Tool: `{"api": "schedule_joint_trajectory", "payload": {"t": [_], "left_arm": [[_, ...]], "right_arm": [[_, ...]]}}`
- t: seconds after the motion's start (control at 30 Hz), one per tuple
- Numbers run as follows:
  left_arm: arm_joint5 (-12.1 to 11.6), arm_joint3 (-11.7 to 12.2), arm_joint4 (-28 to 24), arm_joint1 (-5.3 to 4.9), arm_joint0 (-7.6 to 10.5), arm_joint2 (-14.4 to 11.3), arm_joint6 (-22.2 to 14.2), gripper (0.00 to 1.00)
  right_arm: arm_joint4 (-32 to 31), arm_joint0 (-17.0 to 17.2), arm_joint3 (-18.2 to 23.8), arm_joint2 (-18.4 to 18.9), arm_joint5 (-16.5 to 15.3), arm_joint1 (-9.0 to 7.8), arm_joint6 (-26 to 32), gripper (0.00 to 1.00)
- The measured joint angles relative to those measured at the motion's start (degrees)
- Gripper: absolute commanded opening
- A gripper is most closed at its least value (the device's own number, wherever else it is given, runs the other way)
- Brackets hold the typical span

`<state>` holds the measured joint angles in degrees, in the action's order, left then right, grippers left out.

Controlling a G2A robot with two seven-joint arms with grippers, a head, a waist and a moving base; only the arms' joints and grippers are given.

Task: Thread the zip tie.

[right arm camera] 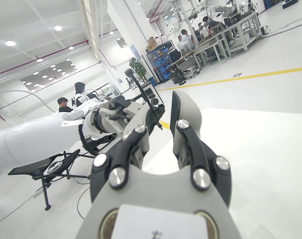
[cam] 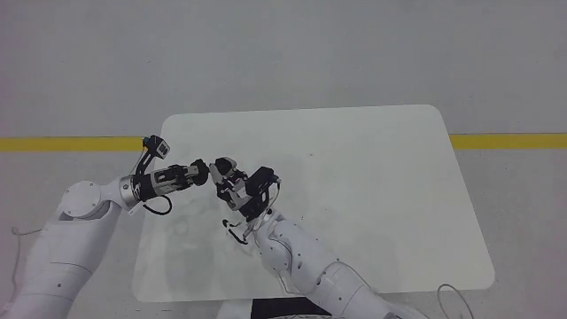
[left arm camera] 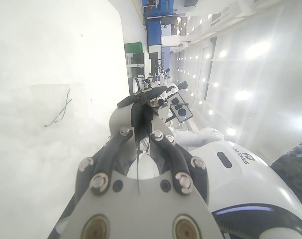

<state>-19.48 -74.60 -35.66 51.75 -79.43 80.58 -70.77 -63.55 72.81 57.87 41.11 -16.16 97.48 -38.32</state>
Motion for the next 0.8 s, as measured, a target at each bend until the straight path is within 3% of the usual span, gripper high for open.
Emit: {"api": "schedule_joint_trajectory", "payload": {"t": [0.43, 0.5, 0.8], "left_arm": [[0.0, 0.0, 0.0, 0.00, 0.00, 0.0, 0.0, 0.00], [0.0, 0.0, 0.0, 0.00, 0.00, 0.0, 0.0, 0.00], [0.0, 0.0, 0.0, 0.00, 0.00, 0.0, 0.0, 0.00]], "right_arm": [[-4.3, 4.4, 7.5, 1.7, 2.6, -1.58, 1.0, 0.06], [-4.3, 4.7, 8.1, 1.9, 2.7, -1.71, 1.4, 0.00], [-4.3, 4.4, 8.5, 1.8, 3.5, -1.69, 3.4, 0.00]]}}
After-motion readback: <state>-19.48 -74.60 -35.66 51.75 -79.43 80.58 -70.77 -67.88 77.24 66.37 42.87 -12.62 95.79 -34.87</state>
